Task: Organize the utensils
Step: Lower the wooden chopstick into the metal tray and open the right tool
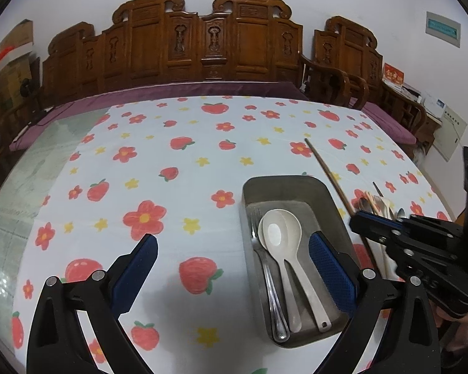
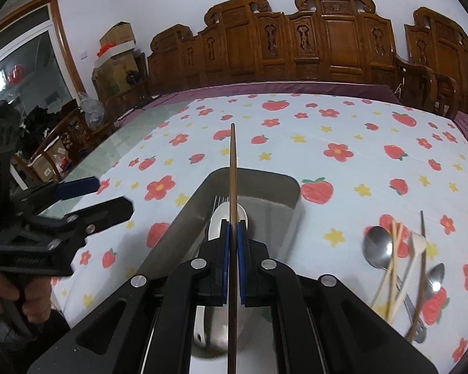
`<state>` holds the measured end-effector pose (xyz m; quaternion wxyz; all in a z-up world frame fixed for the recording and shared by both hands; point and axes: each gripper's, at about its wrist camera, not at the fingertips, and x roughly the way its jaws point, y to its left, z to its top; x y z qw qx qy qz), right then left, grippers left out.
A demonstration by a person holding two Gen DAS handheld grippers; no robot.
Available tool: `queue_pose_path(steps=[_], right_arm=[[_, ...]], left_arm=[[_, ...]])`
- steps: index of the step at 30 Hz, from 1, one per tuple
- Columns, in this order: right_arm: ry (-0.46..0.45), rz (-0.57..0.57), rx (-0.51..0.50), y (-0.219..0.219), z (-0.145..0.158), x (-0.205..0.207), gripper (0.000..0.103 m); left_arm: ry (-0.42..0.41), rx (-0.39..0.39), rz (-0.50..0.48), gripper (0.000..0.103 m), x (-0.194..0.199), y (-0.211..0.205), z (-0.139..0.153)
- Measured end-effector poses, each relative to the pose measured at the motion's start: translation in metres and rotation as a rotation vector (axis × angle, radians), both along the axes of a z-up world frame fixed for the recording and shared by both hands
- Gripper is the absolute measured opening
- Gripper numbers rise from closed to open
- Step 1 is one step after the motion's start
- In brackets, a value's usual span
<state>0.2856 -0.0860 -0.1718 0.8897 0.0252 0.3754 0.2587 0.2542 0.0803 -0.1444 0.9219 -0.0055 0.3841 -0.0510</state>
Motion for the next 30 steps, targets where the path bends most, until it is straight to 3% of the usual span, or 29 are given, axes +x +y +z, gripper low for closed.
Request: queue_pose_path(steps=[9, 16, 30], right_arm=[[0.012, -0.019, -0.039, 0.027, -0.019, 0.016, 0.006], [0.094, -0.045, 0.026, 0.025, -0.036, 0.022, 0.006], [0.035, -0.002, -0.039, 0.011, -0.022, 0.003, 0.008]], left_arm=[[0.002, -0.002, 0.014, 0.094, 0.001, 0.007, -0.001], [0.003, -0.001, 0.013, 0.094, 0.001, 0.007, -0.001], [-0.002, 0.002, -0.003, 0.094, 0.000, -0.004, 0.000]])
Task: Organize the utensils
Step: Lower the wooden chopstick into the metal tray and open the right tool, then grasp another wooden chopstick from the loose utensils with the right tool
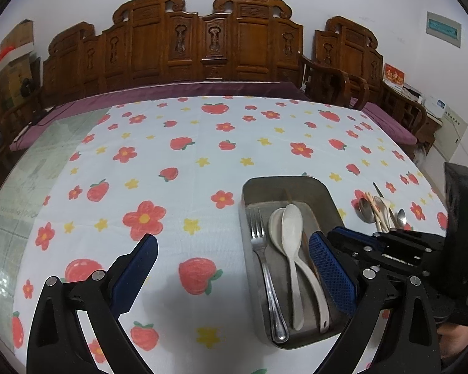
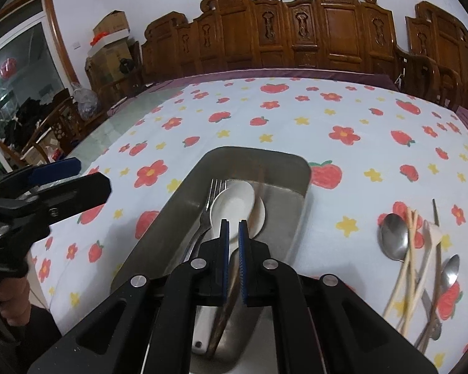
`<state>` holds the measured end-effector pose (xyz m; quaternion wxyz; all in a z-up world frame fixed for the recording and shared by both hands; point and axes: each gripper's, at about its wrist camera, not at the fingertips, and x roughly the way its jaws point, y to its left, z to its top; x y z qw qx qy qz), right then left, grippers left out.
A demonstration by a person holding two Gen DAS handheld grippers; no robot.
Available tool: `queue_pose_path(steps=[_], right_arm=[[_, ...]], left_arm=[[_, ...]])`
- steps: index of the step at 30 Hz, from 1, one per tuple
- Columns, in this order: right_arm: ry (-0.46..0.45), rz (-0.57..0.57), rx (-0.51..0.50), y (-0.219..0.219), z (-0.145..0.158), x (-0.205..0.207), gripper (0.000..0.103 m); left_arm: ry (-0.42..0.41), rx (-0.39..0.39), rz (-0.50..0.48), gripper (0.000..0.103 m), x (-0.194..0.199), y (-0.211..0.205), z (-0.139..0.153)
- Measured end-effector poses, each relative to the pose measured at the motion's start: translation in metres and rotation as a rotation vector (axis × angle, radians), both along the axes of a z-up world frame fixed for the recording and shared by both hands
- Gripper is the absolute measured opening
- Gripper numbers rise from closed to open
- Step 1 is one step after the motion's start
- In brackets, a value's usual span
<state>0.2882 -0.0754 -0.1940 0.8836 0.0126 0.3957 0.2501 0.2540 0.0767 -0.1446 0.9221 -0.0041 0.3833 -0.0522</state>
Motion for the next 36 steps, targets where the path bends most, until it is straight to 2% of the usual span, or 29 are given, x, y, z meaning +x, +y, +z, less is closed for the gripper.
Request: queue_pose_path(steps=[9, 16, 20, 24, 36], right_arm=[[-0.076, -0.054, -0.039, -0.066, 0.031, -0.028, 0.008], [-0.109, -0.131, -0.137, -0.122, 0.041, -0.044, 0.008], [-0.093, -0.177, -0.150, -0.149, 0.035, -0.047, 0.015], [-0.067, -0.197, -0.152, -0.161, 0.020, -0.046, 0.015], [0.062, -0.128, -0.178, -0.141, -0.036, -0.035, 0.015]], left_arm=[[-0.013, -0.016, -0.061, 0.094, -0.005, -0.033, 0.002], [-0.017, -0.024, -0.124, 0.094, -0.010, -0.067, 0.001], [-0.015, -0.035, -0.149, 0.094, -0.013, -0.082, -0.002], [-0.010, -0.036, -0.168, 0.094, -0.016, -0.096, -0.007], [-0.005, -0.010, -0.203, 0.094, -0.023, -0.123, -0.020]])
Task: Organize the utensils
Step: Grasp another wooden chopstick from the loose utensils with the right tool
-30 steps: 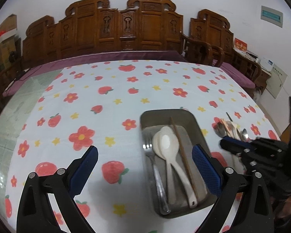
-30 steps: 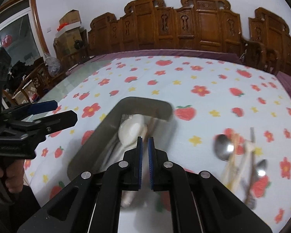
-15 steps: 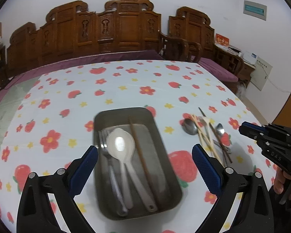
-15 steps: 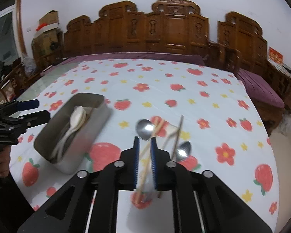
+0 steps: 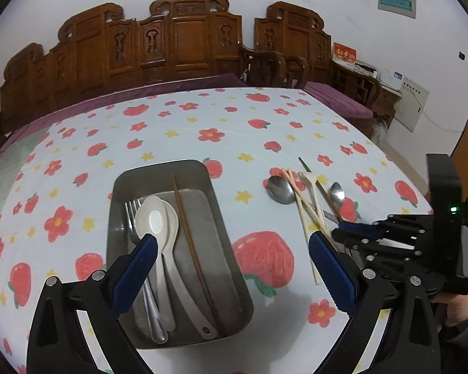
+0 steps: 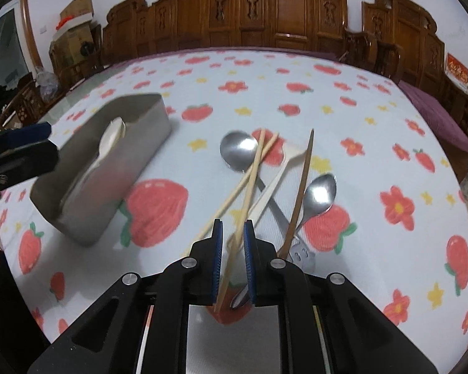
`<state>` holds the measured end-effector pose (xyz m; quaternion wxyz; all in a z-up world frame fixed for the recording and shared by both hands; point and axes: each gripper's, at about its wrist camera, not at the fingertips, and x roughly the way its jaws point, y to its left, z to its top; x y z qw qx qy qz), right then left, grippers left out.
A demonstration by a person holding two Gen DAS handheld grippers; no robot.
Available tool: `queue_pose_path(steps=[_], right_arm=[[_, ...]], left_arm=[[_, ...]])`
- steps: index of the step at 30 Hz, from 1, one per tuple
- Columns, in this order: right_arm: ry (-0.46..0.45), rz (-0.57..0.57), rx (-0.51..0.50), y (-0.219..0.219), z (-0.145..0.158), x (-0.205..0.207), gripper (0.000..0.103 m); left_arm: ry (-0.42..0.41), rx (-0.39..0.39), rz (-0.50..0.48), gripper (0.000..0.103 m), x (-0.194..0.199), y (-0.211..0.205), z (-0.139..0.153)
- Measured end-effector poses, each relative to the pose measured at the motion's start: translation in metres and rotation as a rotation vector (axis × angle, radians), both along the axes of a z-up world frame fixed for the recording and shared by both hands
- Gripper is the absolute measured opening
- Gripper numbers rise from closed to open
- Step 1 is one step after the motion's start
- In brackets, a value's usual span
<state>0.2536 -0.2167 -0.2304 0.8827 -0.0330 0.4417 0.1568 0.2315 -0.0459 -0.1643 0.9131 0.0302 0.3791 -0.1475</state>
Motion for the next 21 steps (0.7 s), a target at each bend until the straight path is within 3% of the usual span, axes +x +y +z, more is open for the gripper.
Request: queue_pose_path(steps=[14, 17, 21], right_arm=[[0.058, -0.017, -0.009, 0.001, -0.017, 0.000, 0.015], [0.062, -0.015, -0.004, 0.000, -0.016, 0.000, 0.008], [0.065, -0.020, 0.000, -0.002, -0.015, -0.001, 0.006]], left_arm=[[0.005, 0.026, -0.038, 0.094, -0.006, -0.020, -0.008], [0.004, 0.029, -0.042, 0.094, -0.007, -0.023, -0.009], [0.005, 0.033, -0.046, 0.094, -0.007, -0.025, -0.010]])
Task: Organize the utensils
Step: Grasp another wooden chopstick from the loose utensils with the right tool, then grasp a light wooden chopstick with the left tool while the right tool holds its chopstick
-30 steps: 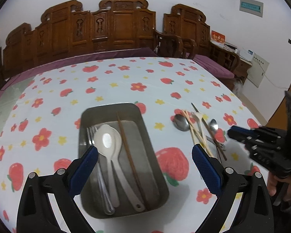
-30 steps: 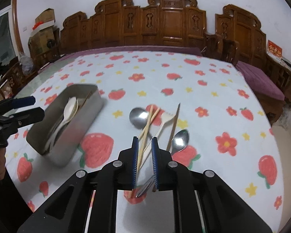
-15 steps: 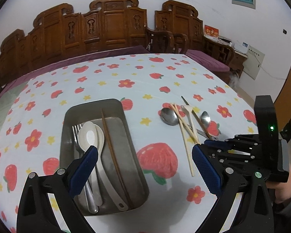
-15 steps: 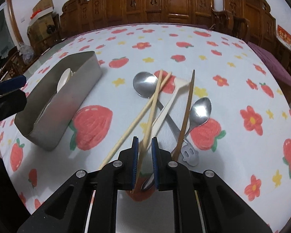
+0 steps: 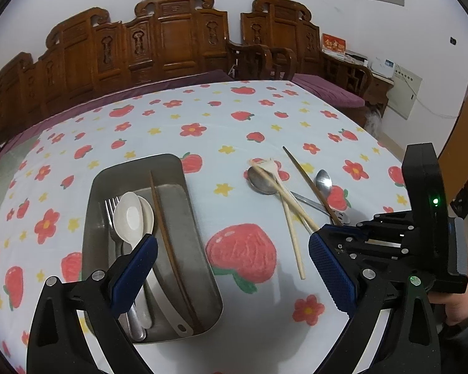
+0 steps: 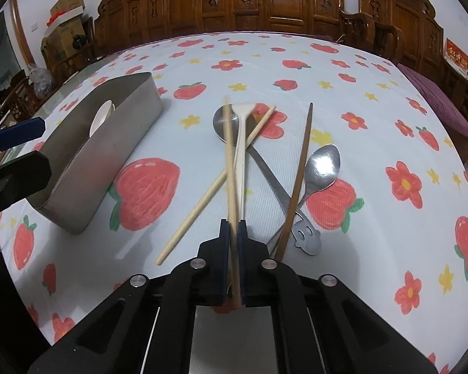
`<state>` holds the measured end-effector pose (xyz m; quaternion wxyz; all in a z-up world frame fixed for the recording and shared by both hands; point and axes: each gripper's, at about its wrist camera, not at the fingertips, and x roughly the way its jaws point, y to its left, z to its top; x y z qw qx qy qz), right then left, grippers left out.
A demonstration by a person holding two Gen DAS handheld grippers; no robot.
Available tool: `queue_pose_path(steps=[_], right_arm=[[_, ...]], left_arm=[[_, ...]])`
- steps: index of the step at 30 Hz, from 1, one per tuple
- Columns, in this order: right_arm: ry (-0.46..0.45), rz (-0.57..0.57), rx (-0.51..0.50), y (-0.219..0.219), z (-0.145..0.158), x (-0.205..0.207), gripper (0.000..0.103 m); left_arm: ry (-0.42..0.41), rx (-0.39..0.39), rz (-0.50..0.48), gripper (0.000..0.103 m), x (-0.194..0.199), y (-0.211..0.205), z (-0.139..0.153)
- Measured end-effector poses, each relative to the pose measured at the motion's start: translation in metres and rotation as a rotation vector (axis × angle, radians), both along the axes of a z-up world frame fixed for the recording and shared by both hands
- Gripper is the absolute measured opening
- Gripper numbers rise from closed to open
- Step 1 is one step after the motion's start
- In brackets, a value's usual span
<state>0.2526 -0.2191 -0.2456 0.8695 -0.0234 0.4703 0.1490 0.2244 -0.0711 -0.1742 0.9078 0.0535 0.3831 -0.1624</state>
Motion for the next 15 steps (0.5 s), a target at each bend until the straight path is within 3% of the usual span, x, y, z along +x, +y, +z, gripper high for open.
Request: queue_pose_path(steps=[11, 15], right_arm=[[-0.080, -0.074, 0.080, -0.037, 0.024, -0.007, 0.006], [-0.091, -0.118, 0.092, -0.056, 0.027, -0.005, 0.006]], left_arm=[[0.001, 0.011, -0.034, 0.094, -0.003, -0.016, -0.007], [0.004, 0.020, -0.068, 0.082, -0.006, -0.029, -0.013]])
